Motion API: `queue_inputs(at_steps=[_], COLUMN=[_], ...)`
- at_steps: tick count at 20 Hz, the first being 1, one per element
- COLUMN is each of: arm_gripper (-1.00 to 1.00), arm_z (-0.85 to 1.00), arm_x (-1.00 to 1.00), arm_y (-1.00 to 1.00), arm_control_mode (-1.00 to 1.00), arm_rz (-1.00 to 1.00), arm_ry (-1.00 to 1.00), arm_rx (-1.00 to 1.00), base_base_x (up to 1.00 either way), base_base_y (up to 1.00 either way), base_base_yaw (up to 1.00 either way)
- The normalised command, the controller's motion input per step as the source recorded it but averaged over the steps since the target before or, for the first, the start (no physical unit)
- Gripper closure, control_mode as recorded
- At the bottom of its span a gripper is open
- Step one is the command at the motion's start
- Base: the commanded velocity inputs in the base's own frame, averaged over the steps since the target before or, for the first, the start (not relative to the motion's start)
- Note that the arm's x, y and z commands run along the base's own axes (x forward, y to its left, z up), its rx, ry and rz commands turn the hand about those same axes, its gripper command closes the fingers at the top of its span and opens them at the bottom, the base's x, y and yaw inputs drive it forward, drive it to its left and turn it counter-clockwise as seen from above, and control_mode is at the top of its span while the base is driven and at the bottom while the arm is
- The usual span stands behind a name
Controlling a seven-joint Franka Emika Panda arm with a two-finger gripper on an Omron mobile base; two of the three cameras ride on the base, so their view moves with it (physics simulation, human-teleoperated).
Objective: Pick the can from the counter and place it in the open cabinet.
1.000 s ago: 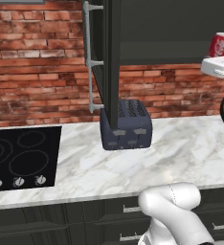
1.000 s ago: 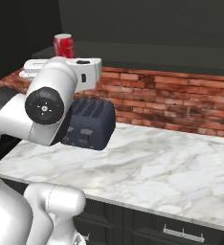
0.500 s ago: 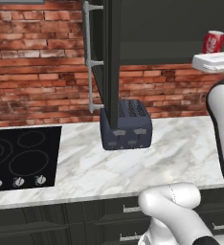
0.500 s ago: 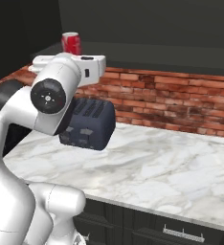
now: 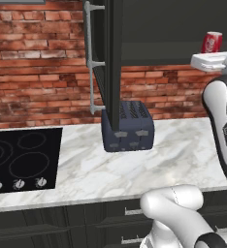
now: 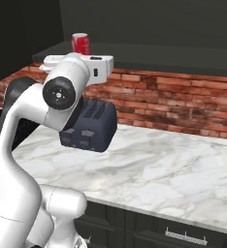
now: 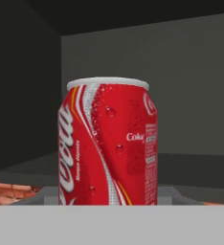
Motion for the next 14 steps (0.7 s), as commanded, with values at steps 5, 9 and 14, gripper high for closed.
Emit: queue_inputs(at_steps=[5, 9, 14], arm_gripper=[1.00, 1.00, 1.00], arm_z=[-0.10, -0.10, -0.07], arm_x=[0.31, 0.27, 0.25], arm_y=[-0.05, -0.02, -0.01], arm_control_mode=[-1.00, -1.00, -1.00], arm_rz=[0.00, 0.00, 0.00], arm_ry=[0.01, 0.01, 0.01], arm_rx=[0.00, 0.00, 0.00], base_base_x=[0.00, 0.00, 0.00], base_base_y=[0.00, 0.00, 0.00], base_base_yaw=[0.00, 0.00, 0.00])
